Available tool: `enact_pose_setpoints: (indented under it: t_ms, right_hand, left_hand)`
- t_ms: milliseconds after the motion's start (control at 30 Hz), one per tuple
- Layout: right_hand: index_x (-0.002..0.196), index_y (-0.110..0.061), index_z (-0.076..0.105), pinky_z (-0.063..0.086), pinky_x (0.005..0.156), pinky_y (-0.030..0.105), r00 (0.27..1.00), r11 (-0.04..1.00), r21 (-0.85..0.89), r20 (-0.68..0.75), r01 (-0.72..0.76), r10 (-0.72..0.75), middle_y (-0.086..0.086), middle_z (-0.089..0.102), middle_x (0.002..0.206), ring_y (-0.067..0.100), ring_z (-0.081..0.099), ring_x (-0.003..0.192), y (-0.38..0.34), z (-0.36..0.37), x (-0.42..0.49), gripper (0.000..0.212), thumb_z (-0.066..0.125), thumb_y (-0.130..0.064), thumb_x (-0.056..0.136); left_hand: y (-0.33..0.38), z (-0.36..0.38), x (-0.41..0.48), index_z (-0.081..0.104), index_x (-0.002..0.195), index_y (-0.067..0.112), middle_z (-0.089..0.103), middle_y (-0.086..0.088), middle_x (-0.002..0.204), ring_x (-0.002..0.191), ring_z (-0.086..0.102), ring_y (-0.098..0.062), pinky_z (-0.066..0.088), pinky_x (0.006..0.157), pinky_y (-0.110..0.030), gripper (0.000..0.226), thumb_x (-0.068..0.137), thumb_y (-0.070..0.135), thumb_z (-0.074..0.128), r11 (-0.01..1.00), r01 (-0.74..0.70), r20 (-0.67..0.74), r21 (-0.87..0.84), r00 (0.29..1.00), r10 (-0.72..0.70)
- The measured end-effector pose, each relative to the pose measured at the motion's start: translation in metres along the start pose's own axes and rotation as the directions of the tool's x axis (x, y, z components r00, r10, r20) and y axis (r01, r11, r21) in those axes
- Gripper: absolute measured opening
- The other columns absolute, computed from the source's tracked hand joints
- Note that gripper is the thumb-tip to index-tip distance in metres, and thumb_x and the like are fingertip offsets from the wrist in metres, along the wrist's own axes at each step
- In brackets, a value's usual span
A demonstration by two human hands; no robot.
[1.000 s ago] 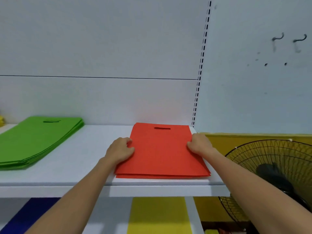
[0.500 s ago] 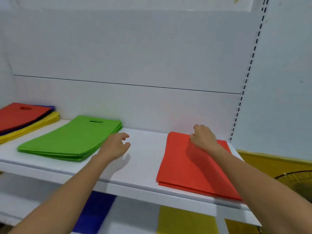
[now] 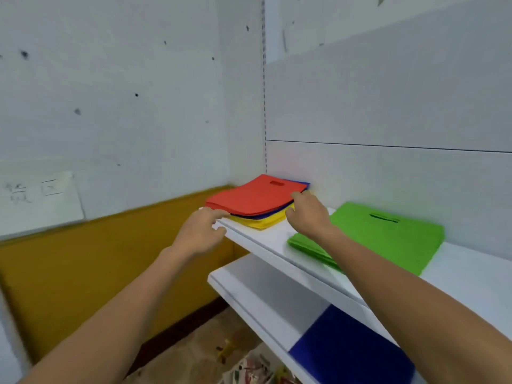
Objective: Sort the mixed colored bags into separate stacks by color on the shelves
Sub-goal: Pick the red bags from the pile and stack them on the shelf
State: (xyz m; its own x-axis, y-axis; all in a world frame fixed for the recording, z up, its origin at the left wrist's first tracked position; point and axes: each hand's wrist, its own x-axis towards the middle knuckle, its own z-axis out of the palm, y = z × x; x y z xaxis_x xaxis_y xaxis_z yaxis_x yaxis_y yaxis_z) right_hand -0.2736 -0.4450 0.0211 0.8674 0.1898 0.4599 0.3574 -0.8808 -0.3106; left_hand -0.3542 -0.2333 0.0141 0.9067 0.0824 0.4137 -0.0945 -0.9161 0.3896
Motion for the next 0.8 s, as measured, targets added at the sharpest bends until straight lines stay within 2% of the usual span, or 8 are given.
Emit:
enact_pose_setpoints:
  t_ms: [133, 267, 533, 667, 733, 800]
  right_hand:
    - [0.126, -0.004, 0.048, 0.042, 0.094, 0.041, 0.996, 0.997, 0.022, 0.047, 0.068, -0.069, 0.015, 0.05, 0.123, 0.033, 0.046, 0.117, -0.044, 0.048, 0.035, 0.038, 0.043, -0.016, 0.09]
    - [0.129, -0.005, 0.046, 0.041, 0.093, 0.041, 0.993, 0.995, 0.013, 0.069, 0.1, -0.101, 0.015, 0.049, 0.126, 0.033, 0.046, 0.117, -0.064, 0.084, 0.084, 0.04, 0.042, -0.018, 0.091]
    - [0.124, -0.003, 0.049, 0.042, 0.091, 0.042, 0.998, 0.998, -0.024, 0.042, 0.051, -0.05, 0.019, 0.05, 0.124, 0.036, 0.048, 0.116, -0.067, 0.133, 0.203, 0.038, 0.042, -0.016, 0.089]
    - [0.122, -0.002, 0.05, 0.044, 0.088, 0.042, 0.999, 0.995, -0.087, -0.003, 0.043, -0.044, 0.018, 0.054, 0.118, 0.036, 0.051, 0.11, -0.06, 0.149, 0.241, 0.036, 0.042, -0.016, 0.09]
    - [0.124, -0.003, 0.05, 0.044, 0.088, 0.042, 1.0, 0.988, -0.151, 0.005, 0.028, -0.027, 0.018, 0.054, 0.118, 0.036, 0.051, 0.111, -0.046, 0.159, 0.251, 0.038, 0.043, -0.017, 0.089]
    - [0.124, -0.004, 0.05, 0.044, 0.091, 0.041, 0.998, 0.983, -0.173, -0.01, -0.06, 0.059, 0.018, 0.053, 0.119, 0.035, 0.05, 0.113, -0.029, 0.165, 0.261, 0.038, 0.043, -0.018, 0.089]
  left_hand:
    - [-0.056, -0.012, 0.014, 0.058, 0.124, 0.023, 0.056, -0.006, 0.121, 0.112, 0.053, -0.02, 0.041, 0.095, -0.033, 0.041, 0.084, 0.013, 0.052, 0.997, 0.075, 0.001, 0.033, 0.997, -0.075]
    - [-0.097, -0.01, 0.051, 0.058, 0.124, 0.023, 0.055, -0.005, 0.125, 0.111, 0.053, -0.019, 0.041, 0.095, -0.032, 0.04, 0.085, 0.014, 0.052, 0.995, 0.087, -0.007, 0.04, 0.996, -0.087]
    - [-0.145, 0.01, 0.17, 0.058, 0.124, 0.02, 0.054, -0.005, 0.124, 0.114, 0.052, -0.018, 0.037, 0.096, -0.028, 0.04, 0.085, 0.01, 0.052, 1.0, 0.025, 0.001, -0.014, 1.0, -0.025]
    - [-0.169, 0.027, 0.231, 0.06, 0.121, 0.019, 0.056, -0.007, 0.123, 0.113, 0.053, -0.021, 0.039, 0.098, -0.032, 0.039, 0.084, 0.008, 0.052, 0.997, 0.016, -0.044, -0.08, 0.999, -0.019]
    - [-0.174, 0.048, 0.259, 0.061, 0.12, 0.018, 0.058, -0.008, 0.122, 0.112, 0.055, -0.021, 0.04, 0.098, -0.033, 0.039, 0.084, 0.006, 0.054, 0.993, -0.03, -0.019, -0.116, 0.999, 0.028]
    - [-0.176, 0.072, 0.287, 0.062, 0.118, 0.018, 0.059, -0.008, 0.121, 0.109, 0.056, -0.022, 0.042, 0.096, -0.032, 0.038, 0.083, 0.007, 0.056, 0.986, -0.098, 0.028, -0.132, 0.994, 0.103]
